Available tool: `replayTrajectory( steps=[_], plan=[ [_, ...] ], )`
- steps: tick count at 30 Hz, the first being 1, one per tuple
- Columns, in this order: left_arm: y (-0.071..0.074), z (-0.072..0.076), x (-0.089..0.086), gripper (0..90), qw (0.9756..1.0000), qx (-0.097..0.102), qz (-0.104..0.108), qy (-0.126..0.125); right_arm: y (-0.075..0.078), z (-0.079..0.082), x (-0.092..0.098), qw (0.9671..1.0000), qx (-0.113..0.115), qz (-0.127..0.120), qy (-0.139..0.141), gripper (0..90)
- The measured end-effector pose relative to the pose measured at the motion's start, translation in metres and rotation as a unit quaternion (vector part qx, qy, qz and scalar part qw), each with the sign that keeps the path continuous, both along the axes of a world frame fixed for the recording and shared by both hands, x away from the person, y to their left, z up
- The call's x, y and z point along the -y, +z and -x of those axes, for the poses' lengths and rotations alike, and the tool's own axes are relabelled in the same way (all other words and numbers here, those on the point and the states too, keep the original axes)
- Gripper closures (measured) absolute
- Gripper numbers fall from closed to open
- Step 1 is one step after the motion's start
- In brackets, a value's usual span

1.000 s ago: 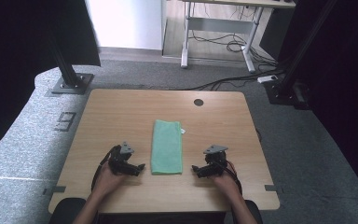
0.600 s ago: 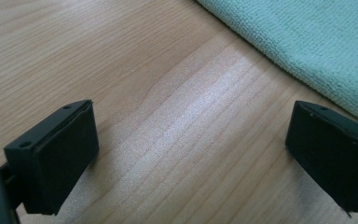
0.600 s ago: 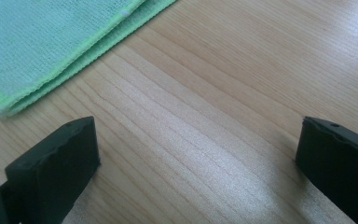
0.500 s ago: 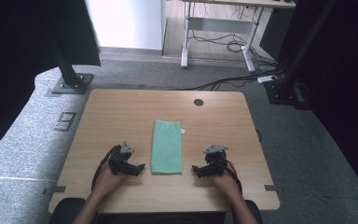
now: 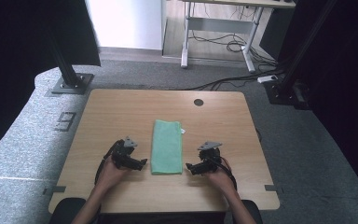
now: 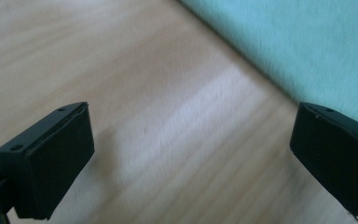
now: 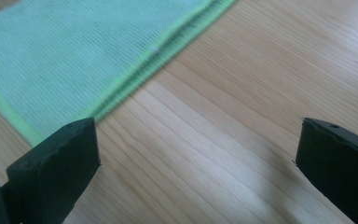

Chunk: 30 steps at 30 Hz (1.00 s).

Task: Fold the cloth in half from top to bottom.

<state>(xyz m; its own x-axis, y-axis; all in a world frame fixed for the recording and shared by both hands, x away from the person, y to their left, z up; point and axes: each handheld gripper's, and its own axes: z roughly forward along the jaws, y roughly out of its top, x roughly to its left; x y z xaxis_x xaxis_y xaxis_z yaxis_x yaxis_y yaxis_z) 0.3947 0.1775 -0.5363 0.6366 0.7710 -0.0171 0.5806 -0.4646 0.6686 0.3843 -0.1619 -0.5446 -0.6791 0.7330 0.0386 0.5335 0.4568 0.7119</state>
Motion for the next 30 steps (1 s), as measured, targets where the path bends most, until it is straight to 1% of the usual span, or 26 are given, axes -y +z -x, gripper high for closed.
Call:
replayTrajectory(
  steps=[2,3,5,6,7,9,10,11,12,13,14,15,16,17,18,19,20,21,22,23,25,30],
  plan=[
    [0.004,-0.006,0.002,0.0,1.0,0.006,0.004,0.002,0.001,-0.002,-0.006,1.0,-0.001,0.0,0.002,0.0],
    [0.006,-0.009,0.003,0.0,0.9999,0.009,0.007,0.004,0.003,-0.004,-0.013,1.0,0.001,0.002,0.005,0.0],
    [0.009,-0.016,0.005,0.0,0.9998,0.013,0.01,0.007,0.003,-0.005,-0.016,1.0,0.001,0.002,0.005,0.0],
    [0.01,-0.023,0.008,0.0,0.9997,0.017,0.014,0.011,0.005,-0.007,-0.022,1.0,0.003,0.003,0.006,0.0],
    [0.01,-0.023,0.008,0.0,0.9997,0.017,0.014,0.011,0.005,-0.008,-0.024,1.0,0.004,0.004,0.008,0.0],
    [0.011,-0.03,0.012,0.0,0.9996,0.018,0.018,0.013,0.005,-0.009,-0.026,0.9999,0.005,0.005,0.009,0.0],
    [0.011,-0.033,0.014,0.0,0.9995,0.02,0.016,0.015,0.004,-0.011,-0.03,0.9999,0.004,0.008,0.01,0.0],
    [0.011,-0.039,0.019,0.0,0.9995,0.024,0.015,0.017,0.003,-0.012,-0.031,0.9999,0.005,0.011,0.008,0.0],
    [0.011,-0.039,0.019,0.0,0.9995,0.024,0.015,0.017,0.003,-0.012,-0.031,0.9999,0.005,0.011,0.008,0.0],
    [0.01,-0.046,0.023,0.0,0.9993,0.026,0.017,0.021,0.001,-0.014,-0.032,0.9999,0.004,0.016,0.005,0.0],
    [0.009,-0.049,0.025,0.0,0.9993,0.026,0.018,0.023,-0.001,-0.015,-0.032,0.9998,0.003,0.018,0.004,0.0],
    [0.009,-0.049,0.025,0.0,0.9993,0.026,0.018,0.023,-0.002,-0.015,-0.032,0.9997,0.003,0.022,0.004,0.0],
    [0.008,-0.051,0.027,0.0,0.9993,0.024,0.016,0.022,-0.002,-0.015,-0.032,0.9997,0.003,0.022,0.004,0.0],
    [0.005,-0.054,0.032,0.0,0.9996,0.02,0.009,0.018,-0.004,-0.015,-0.032,0.9996,0.003,0.026,0.005,0.0],
    [0.005,-0.054,0.032,0.0,0.9996,0.02,0.009,0.018,-0.005,-0.016,-0.032,0.9997,0.002,0.025,0.004,0.0],
    [0.001,-0.055,0.035,0.0,0.9997,0.018,-0.007,0.015,-0.005,-0.015,-0.032,0.9997,0.0,0.025,0.004,0.0],
    [0.001,-0.055,0.035,0.0,0.9997,0.018,-0.007,0.015,-0.005,-0.015,-0.032,0.9997,0.0,0.025,0.004,0.0],
    [-0.003,-0.055,0.036,0.0,0.9995,0.018,-0.022,0.014,-0.006,-0.015,-0.032,0.9997,0.002,0.025,0.004,0.0],
    [-0.003,-0.055,0.036,0.0,0.9995,0.018,-0.022,0.014,-0.006,-0.015,-0.032,0.9997,0.002,0.025,0.004,0.0],
    [-0.008,-0.055,0.037,0.0,0.9994,0.015,-0.027,0.017,-0.006,-0.014,-0.033,0.9997,0.002,0.026,0.003,0.0],
    [-0.01,-0.054,0.035,0.2,0.9996,0.01,-0.018,0.02,-0.006,-0.013,-0.033,0.9997,-0.001,0.025,0.003,0.0],
    [-0.01,-0.05,0.035,0.9,0.9996,0.013,-0.019,0.014,-0.006,-0.006,-0.034,0.9996,-0.003,0.027,0.01,1.3]
  ],
)
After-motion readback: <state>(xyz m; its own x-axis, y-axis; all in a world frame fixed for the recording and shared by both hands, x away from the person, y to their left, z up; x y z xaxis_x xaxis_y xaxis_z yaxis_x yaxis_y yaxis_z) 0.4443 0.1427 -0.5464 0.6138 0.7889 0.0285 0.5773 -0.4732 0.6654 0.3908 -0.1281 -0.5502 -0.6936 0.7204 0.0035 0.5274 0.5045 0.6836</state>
